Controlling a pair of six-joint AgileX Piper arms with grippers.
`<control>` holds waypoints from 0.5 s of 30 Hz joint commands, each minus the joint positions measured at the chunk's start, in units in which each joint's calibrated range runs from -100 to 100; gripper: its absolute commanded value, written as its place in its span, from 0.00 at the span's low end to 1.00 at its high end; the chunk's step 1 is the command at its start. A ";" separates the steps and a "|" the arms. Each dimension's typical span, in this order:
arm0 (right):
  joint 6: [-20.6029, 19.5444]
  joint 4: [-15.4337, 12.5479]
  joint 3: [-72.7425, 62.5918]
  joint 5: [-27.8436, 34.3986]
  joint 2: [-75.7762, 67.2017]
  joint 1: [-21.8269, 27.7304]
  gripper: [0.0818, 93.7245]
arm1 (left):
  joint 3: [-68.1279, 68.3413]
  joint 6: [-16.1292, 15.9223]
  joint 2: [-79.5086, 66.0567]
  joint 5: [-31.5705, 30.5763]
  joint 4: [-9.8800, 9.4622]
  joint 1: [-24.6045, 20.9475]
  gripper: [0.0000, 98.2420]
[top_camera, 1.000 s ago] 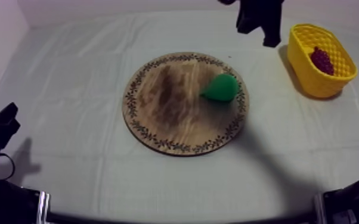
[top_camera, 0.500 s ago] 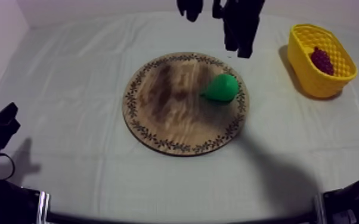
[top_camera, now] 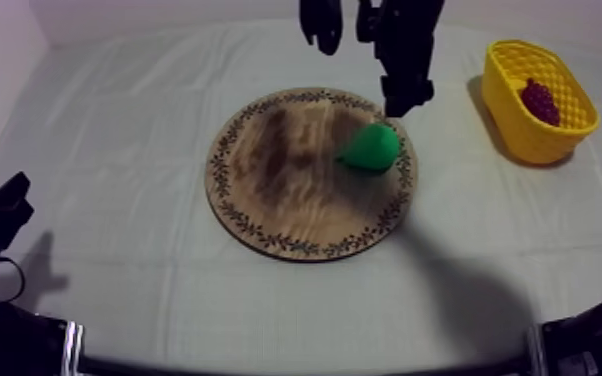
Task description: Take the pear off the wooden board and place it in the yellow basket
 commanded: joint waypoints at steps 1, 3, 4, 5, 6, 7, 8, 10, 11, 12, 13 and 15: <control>-0.27 0.13 0.48 -1.28 0.40 0.03 0.72 | 0.00 -0.01 0.00 -0.01 -0.02 0.01 0.00; -0.21 0.14 1.23 -2.61 1.08 0.04 0.73 | 0.00 -0.01 0.00 -0.01 -0.02 0.01 0.00; -0.12 0.06 1.63 -3.27 1.48 0.04 0.73 | 0.00 -0.01 0.00 -0.01 -0.02 0.01 0.00; -0.06 -0.05 1.98 -3.95 1.94 0.04 0.74 | 0.00 -0.01 0.00 -0.01 -0.02 0.01 0.00; 0.05 -0.19 2.29 -4.59 2.43 0.04 0.74 | 0.00 -0.01 0.00 -0.01 -0.02 0.01 0.00; 0.13 -0.33 2.61 -5.26 2.99 0.06 0.74 | 0.00 -0.01 0.00 -0.01 -0.02 0.01 0.00; 0.28 -0.49 2.87 -5.85 3.55 0.10 0.74 | 0.00 -0.01 0.00 -0.01 -0.02 0.01 0.00; 0.51 -0.70 3.29 -6.92 4.78 0.15 0.75 | 0.00 -0.01 0.00 -0.01 -0.02 0.01 0.00; 0.59 -0.79 3.41 -7.33 5.44 0.16 0.75 | 0.00 -0.01 0.00 -0.01 -0.02 0.01 0.00; 0.63 -0.82 3.49 -7.71 6.14 0.17 0.75 | 0.00 -0.01 0.00 -0.01 -0.02 0.01 0.00; 0.62 -0.83 3.52 -8.05 6.85 0.18 0.74 | 0.00 -0.01 0.00 -0.01 -0.02 0.01 0.00; 0.61 -0.84 3.46 -8.54 8.32 0.29 0.74 | 0.00 -0.01 0.00 -0.01 -0.02 0.01 0.00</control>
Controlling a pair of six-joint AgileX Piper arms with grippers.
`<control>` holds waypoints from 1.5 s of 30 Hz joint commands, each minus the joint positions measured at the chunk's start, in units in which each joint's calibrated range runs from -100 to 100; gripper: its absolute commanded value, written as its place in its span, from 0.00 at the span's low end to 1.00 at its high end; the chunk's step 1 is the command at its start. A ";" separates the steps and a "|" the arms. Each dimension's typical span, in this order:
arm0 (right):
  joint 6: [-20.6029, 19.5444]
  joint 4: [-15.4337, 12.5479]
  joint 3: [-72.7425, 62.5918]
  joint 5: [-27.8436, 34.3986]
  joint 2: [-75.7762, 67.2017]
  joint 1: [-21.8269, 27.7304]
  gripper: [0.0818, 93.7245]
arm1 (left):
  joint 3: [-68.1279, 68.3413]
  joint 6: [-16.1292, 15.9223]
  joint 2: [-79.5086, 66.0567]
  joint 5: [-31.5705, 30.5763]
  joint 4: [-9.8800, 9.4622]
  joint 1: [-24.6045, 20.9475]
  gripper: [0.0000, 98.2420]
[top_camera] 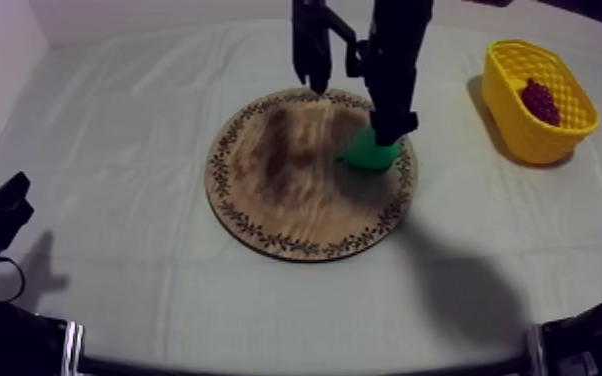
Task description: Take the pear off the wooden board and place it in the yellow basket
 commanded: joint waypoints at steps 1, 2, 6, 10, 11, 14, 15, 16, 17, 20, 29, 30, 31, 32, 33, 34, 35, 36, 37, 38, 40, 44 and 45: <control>-0.06 0.10 -0.06 -0.17 1.68 0.10 0.74 | 0.00 -0.01 0.00 -0.01 -0.02 0.01 0.00; -0.02 0.17 0.02 -0.39 2.38 0.17 0.74 | 0.00 -0.01 0.00 -0.01 -0.02 0.01 0.00; -0.33 0.71 0.54 -1.62 5.44 0.36 0.73 | 0.00 -0.01 0.00 -0.01 -0.02 0.01 0.00; -0.20 1.27 -0.04 -1.62 8.57 0.55 0.73 | 0.00 -0.01 0.00 -0.01 -0.02 0.01 0.00; -0.04 1.38 -0.30 -1.43 9.29 0.60 0.73 | 0.00 -0.01 0.00 -0.01 -0.02 0.01 0.00; 0.32 1.66 -1.05 -1.45 11.18 0.67 0.71 | 0.00 -0.01 0.00 -0.01 -0.02 0.01 0.00; 0.41 1.72 -1.24 -1.58 11.68 0.69 0.71 | 0.00 -0.01 0.00 -0.01 -0.02 0.01 0.00; 0.48 1.77 -1.44 -1.71 12.13 0.69 0.69 | 0.00 -0.01 0.00 -0.01 -0.02 0.01 0.00; 0.49 1.79 -1.65 -1.88 12.55 0.70 0.66 | 0.00 -0.01 0.00 -0.01 -0.02 0.01 0.00; 0.68 1.65 -2.17 -2.17 13.48 0.71 0.55 | 0.00 -0.01 0.00 -0.01 -0.02 0.01 0.00; 0.81 1.60 -2.70 -2.77 13.30 0.77 0.39 | 0.00 -0.01 0.00 -0.01 -0.02 0.01 0.00; 0.66 1.63 -2.93 -2.81 12.76 0.94 0.39 | 0.00 -0.01 0.00 -0.01 -0.02 0.01 0.00; 0.50 1.65 -3.22 -2.92 12.05 1.15 0.39 | 0.00 -0.01 0.00 -0.01 -0.02 0.01 0.00; 0.25 1.66 -3.53 -3.11 11.19 1.41 0.39 | 0.00 -0.01 0.00 -0.01 -0.02 0.01 0.00; -0.08 1.70 -3.88 -3.42 10.21 1.70 0.39 | 0.00 -0.01 0.00 -0.01 -0.02 0.01 0.00; -0.43 1.74 -4.22 -3.75 9.14 2.05 0.39 | 0.00 -0.01 0.00 -0.01 -0.02 0.01 0.00; -0.78 1.78 -4.56 -4.06 7.99 2.43 0.40 | 0.00 -0.01 0.00 -0.01 -0.02 0.01 0.00; -1.18 1.83 -4.90 -4.40 6.75 2.86 0.40 | 0.00 -0.01 0.00 -0.01 -0.02 0.01 0.00; -1.64 1.86 -5.27 -4.73 5.47 3.36 0.40 | 0.00 -0.01 0.00 -0.01 -0.02 0.01 0.00; -2.18 1.87 -5.59 -5.15 4.14 3.92 0.40 | 0.00 -0.01 0.00 -0.01 -0.02 0.01 0.00; -3.63 1.86 -6.13 -6.29 1.44 5.26 0.41 | 0.00 -0.01 0.00 -0.01 -0.02 0.01 0.00; -7.37 1.71 -6.71 -9.66 -3.93 9.25 0.41 | 0.00 -0.01 0.00 -0.01 -0.02 0.01 0.00; -8.39 1.70 -6.74 -10.61 -5.21 10.50 0.42 | 0.00 -0.01 0.00 -0.01 -0.02 0.01 0.00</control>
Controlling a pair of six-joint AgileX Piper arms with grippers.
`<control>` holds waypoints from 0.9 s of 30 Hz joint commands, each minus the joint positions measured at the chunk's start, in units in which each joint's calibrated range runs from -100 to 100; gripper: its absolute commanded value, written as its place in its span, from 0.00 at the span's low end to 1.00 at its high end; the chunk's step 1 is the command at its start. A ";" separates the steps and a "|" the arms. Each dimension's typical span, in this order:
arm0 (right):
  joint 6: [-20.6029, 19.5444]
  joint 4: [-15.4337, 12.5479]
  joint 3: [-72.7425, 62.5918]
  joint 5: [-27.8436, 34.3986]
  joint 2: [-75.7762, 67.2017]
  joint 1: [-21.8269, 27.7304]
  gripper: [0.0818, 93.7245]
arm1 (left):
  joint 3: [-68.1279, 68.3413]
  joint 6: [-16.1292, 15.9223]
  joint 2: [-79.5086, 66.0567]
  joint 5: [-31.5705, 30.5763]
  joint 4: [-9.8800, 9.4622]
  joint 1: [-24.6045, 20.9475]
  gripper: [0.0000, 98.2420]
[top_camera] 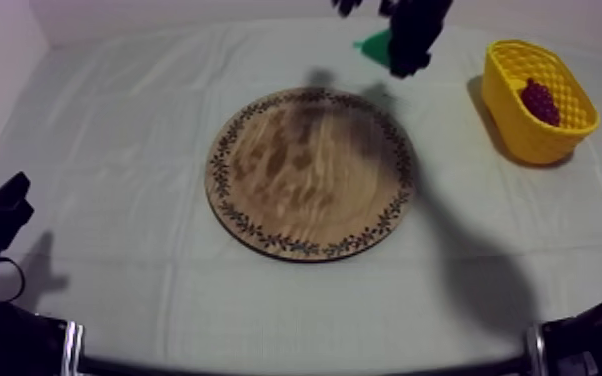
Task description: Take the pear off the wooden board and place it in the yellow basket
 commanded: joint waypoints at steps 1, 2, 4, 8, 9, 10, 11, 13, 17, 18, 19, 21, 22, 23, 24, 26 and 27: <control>-3.19 -0.04 -0.05 -2.64 -3.90 3.73 0.42 | 0.00 -0.01 0.00 -0.01 -0.02 0.01 0.00; -4.18 0.06 -0.03 -3.40 -4.99 5.05 0.42 | 0.00 -0.01 0.00 -0.01 -0.02 0.01 0.00; -6.12 0.37 0.05 -4.66 -6.89 7.73 0.42 | 0.00 -0.01 0.00 -0.01 -0.02 0.01 0.00; -9.70 1.34 0.20 -6.92 -9.52 13.04 0.42 | 0.00 -0.01 0.00 -0.01 -0.02 0.01 0.00; -10.49 1.67 0.44 -7.42 -10.05 14.23 0.42 | 0.00 -0.01 0.00 -0.01 -0.02 0.01 0.00; -11.28 2.04 0.88 -7.89 -10.55 15.33 0.42 | 0.00 -0.01 0.00 -0.01 -0.02 0.01 0.00; -11.90 2.30 1.42 -8.26 -11.00 16.39 0.42 | 0.00 -0.01 0.00 -0.01 -0.02 0.01 0.00; -12.96 2.67 3.09 -8.71 -11.92 18.26 0.42 | 0.00 -0.01 0.00 -0.01 -0.02 0.01 0.00; -14.41 2.85 8.30 -9.36 -13.59 21.02 0.42 | 0.00 -0.01 0.00 -0.01 -0.02 0.01 0.00; -14.71 2.88 9.85 -9.56 -13.92 21.51 0.42 | 0.00 -0.01 0.00 -0.01 -0.02 0.01 0.00; -14.88 2.81 11.47 -9.73 -14.20 21.97 0.43 | 0.00 -0.01 0.00 -0.01 -0.02 0.01 0.00; -15.13 2.67 14.95 -10.08 -14.64 22.77 0.43 | 0.00 -0.01 0.00 -0.01 -0.02 0.01 0.00; -15.22 2.59 16.57 -10.25 -14.76 23.13 0.44 | 0.00 -0.01 0.00 -0.01 -0.02 0.01 0.00; -15.26 2.46 18.04 -10.40 -14.81 23.47 0.44 | 0.00 -0.01 0.00 -0.01 -0.02 0.01 0.00; -15.27 2.32 19.34 -10.53 -14.80 23.76 0.44 | 0.00 -0.01 0.00 -0.01 -0.02 0.01 0.00; -15.12 2.01 21.35 -10.73 -14.55 24.16 0.45 | 0.00 -0.01 0.00 -0.01 -0.02 0.01 0.00; -14.97 1.83 22.06 -10.78 -14.34 24.29 0.45 | 0.00 -0.01 0.00 -0.01 -0.02 0.01 0.00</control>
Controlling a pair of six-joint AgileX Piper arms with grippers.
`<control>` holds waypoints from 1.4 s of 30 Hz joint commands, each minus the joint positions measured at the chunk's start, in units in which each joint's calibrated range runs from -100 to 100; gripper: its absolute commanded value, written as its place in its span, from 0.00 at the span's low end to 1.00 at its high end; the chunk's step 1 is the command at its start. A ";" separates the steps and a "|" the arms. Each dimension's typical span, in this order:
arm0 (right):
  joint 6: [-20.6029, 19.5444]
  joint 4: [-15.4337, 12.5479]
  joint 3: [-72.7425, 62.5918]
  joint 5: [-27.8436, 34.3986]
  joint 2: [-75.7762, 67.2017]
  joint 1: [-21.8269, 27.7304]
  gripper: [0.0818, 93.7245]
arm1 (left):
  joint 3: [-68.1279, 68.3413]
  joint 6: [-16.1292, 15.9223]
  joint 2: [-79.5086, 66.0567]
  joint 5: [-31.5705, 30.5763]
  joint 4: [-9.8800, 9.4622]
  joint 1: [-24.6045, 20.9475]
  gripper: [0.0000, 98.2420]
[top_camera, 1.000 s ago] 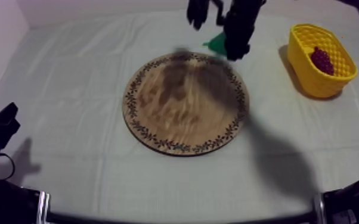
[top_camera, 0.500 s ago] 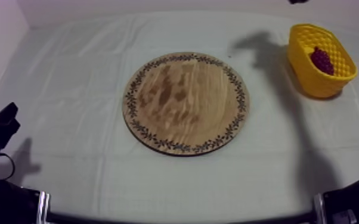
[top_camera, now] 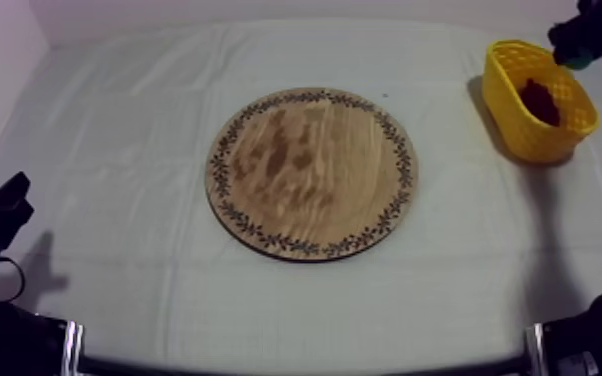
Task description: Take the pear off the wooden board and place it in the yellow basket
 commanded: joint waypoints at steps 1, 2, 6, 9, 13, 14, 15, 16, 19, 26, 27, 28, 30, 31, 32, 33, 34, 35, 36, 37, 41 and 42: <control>0.54 -0.47 2.23 -0.01 0.50 0.18 0.45 | 0.00 -0.01 0.00 -0.01 -0.02 0.01 0.00; 0.79 -0.71 2.72 0.05 0.87 0.28 0.45 | 0.00 -0.01 0.00 -0.01 -0.02 0.01 0.00; 1.50 -1.47 4.22 -0.13 2.67 0.27 0.47 | 0.00 -0.01 0.00 -0.01 -0.02 0.01 0.00; 1.70 -1.87 4.30 -0.83 4.28 0.09 0.53 | 0.00 -0.01 0.00 -0.01 -0.02 0.01 0.00; 2.28 -2.37 2.74 -1.43 6.60 -0.07 0.64 | 0.00 -0.01 0.00 -0.01 -0.02 0.01 0.00; 2.30 -2.38 2.28 -1.69 7.07 -0.10 0.65 | 0.00 -0.01 0.00 -0.01 -0.02 0.01 0.00; 2.32 -2.38 1.85 -1.97 7.48 -0.13 0.66 | 0.00 -0.01 0.00 -0.01 -0.02 0.01 0.00; 2.30 -2.37 1.49 -2.26 7.76 -0.14 0.66 | 0.00 -0.01 0.00 -0.01 -0.02 0.01 0.00; 1.87 -2.11 0.91 -3.26 7.57 -0.33 0.67 | 0.00 -0.01 0.00 -0.01 -0.02 0.01 0.00; 0.66 -1.34 7.39 -10.64 -2.68 -0.61 0.61 | 0.00 -0.01 0.00 -0.01 -0.02 0.01 0.00; 0.79 -1.39 9.40 -12.08 -5.15 -0.62 0.61 | 0.00 -0.01 0.00 -0.01 -0.02 0.01 0.00; 1.03 -1.53 11.54 -13.58 -7.83 -0.58 0.60 | 0.00 -0.01 0.00 -0.01 -0.02 0.01 0.00; 1.68 -2.04 16.23 -16.70 -13.61 -0.38 0.59 | 0.00 -0.01 0.00 -0.01 -0.02 0.01 0.00; 2.10 -2.38 18.75 -18.26 -16.65 -0.27 0.59 | 0.00 -0.01 0.00 -0.01 -0.02 0.01 0.00; 2.41 -2.64 21.49 -19.91 -19.77 -0.18 0.58 | 0.00 -0.01 0.00 -0.01 -0.02 0.01 0.00; 2.60 -2.90 24.37 -21.71 -23.00 -0.04 0.58 | 0.00 -0.01 0.00 -0.01 -0.02 0.01 0.00; 2.76 -3.16 27.39 -23.56 -26.31 0.10 0.57 | 0.00 -0.01 0.00 -0.01 -0.02 0.01 0.00; 2.89 -3.35 30.57 -25.26 -29.72 0.20 0.56 | 0.00 -0.01 0.00 -0.01 -0.02 0.01 0.00; 3.14 -3.60 33.73 -26.74 -33.15 0.27 0.55 | 0.00 -0.01 0.00 -0.01 -0.02 0.01 0.00; 3.54 -3.90 36.84 -27.95 -36.59 0.28 0.55 | 0.00 -0.01 0.00 -0.01 -0.02 0.01 0.00; 5.57 -5.40 47.85 -30.27 -50.45 0.03 0.54 | 0.00 -0.01 0.00 -0.01 -0.02 0.01 0.00; 6.26 -6.02 50.23 -30.50 -53.72 -0.03 0.53 | 0.00 -0.01 0.00 -0.01 -0.02 0.01 0.00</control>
